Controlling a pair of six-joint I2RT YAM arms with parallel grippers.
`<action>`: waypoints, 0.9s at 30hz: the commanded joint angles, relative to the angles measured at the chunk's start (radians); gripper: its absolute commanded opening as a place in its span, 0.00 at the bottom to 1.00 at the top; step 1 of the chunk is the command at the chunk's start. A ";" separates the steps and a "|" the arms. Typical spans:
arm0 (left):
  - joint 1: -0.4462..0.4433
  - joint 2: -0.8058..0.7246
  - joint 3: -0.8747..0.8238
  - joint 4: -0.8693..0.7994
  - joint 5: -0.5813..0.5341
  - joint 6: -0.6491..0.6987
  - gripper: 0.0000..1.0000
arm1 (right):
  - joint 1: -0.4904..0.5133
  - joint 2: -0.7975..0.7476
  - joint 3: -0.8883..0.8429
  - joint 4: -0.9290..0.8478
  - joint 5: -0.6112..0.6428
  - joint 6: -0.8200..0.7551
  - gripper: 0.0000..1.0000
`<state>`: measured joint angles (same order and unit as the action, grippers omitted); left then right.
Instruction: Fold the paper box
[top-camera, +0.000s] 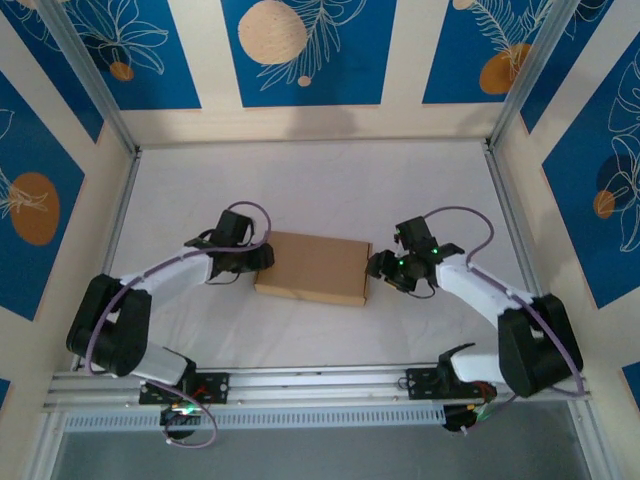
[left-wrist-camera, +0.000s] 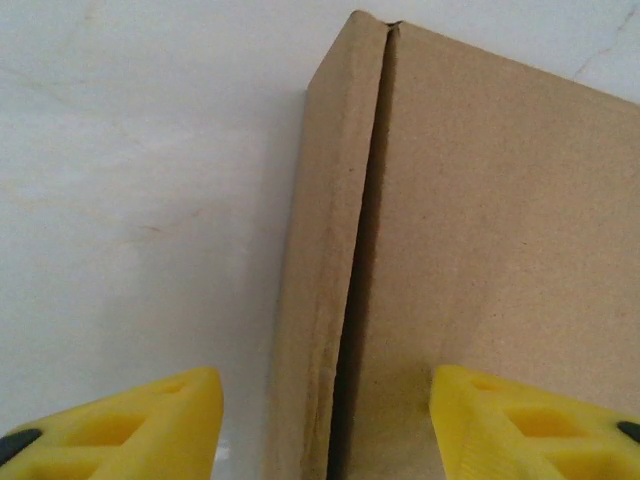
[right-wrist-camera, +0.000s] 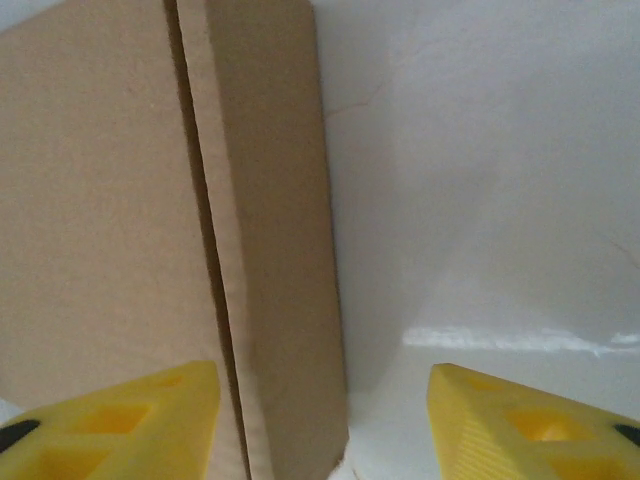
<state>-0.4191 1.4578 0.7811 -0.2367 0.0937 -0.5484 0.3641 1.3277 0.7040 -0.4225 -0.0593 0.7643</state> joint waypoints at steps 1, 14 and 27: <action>-0.001 0.005 -0.047 0.079 0.075 -0.063 0.54 | -0.009 0.089 0.058 0.071 -0.076 -0.045 0.53; -0.070 -0.062 -0.139 0.086 0.062 -0.119 0.47 | -0.037 0.228 0.111 0.052 -0.015 -0.084 0.40; -0.060 -0.337 0.126 -0.118 -0.279 0.204 1.00 | 0.006 -0.235 0.237 -0.121 0.344 -0.237 0.99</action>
<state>-0.4782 1.1969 0.8425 -0.3187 -0.0555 -0.4854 0.3454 1.1915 0.8848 -0.4973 0.1150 0.6147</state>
